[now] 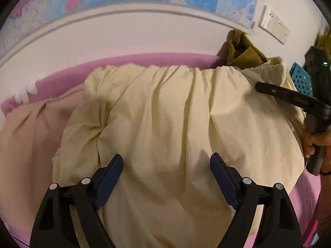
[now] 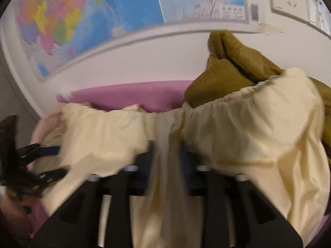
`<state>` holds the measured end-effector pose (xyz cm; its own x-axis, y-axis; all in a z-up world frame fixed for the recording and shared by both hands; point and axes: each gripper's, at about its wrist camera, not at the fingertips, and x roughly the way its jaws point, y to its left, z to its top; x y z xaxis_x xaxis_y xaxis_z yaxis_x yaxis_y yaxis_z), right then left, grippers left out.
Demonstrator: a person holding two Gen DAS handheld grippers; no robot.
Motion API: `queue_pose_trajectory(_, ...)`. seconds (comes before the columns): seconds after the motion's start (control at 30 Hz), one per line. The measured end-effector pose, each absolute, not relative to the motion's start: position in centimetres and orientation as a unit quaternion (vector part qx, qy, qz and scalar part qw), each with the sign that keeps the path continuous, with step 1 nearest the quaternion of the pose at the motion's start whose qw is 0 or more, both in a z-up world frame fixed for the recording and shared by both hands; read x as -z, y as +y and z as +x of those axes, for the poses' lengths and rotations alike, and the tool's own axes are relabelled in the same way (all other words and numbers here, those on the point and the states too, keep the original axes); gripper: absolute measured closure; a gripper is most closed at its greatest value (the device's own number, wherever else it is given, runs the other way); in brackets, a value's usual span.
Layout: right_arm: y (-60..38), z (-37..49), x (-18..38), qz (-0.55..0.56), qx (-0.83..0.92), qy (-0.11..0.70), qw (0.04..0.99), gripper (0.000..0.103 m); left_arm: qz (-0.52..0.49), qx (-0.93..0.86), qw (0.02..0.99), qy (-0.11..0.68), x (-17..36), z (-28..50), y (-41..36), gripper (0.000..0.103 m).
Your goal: Fold large clothes
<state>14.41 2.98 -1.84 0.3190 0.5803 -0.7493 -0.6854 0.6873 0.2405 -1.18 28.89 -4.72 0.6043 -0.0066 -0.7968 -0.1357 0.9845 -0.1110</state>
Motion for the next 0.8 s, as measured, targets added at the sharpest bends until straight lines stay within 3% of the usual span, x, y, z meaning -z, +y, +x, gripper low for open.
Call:
queue_pose_trajectory(0.03, 1.8, 13.5, 0.9, -0.058, -0.399, 0.419, 0.814, 0.033, -0.084, -0.036, 0.898, 0.431, 4.0, -1.8, 29.0, 0.020)
queue_pose_trajectory(0.07, -0.2, 12.2, -0.5, -0.060, -0.405, 0.390, 0.825, 0.028, -0.089, -0.036, 0.907, 0.410, 3.0, -2.9, 29.3, 0.020)
queue_pose_trajectory(0.27, -12.9, 8.9, -3.5, -0.015, -0.370, 0.356, 0.858, 0.023, -0.092, -0.088, 0.934, 0.333, 0.4, -9.7, 31.9, 0.007)
queue_pose_trajectory(0.43, -18.9, 9.2, 0.0, -0.008, -0.309, 0.412, 0.857, 0.011, -0.099, -0.100, 0.917, 0.372, 3.0, -11.8, 33.0, 0.007)
queue_pose_trajectory(0.6, -18.1, 10.4, 4.1, 0.002, -0.317, 0.452, 0.834, 0.012, -0.104, -0.088, 0.908, 0.396, 6.0, -10.7, 31.6, 0.007)
queue_pose_trajectory(0.67, -17.8, 11.1, 4.9, 0.024, -0.346, 0.462, 0.816, 0.035, -0.116, -0.081, 0.907, 0.397, 6.7, -10.5, 31.2, 0.007)
queue_pose_trajectory(0.73, -18.0, 11.6, 5.1, 0.051, -0.357, 0.471, 0.805, 0.078, -0.142, -0.090, 0.904, 0.394, 6.9, -10.3, 31.5, 0.007)
queue_pose_trajectory(0.8, -18.7, 11.2, 3.8, 0.097, -0.393, 0.463, 0.789, 0.089, -0.162, -0.093, 0.904, 0.385, 6.6, -10.7, 31.7, 0.016)
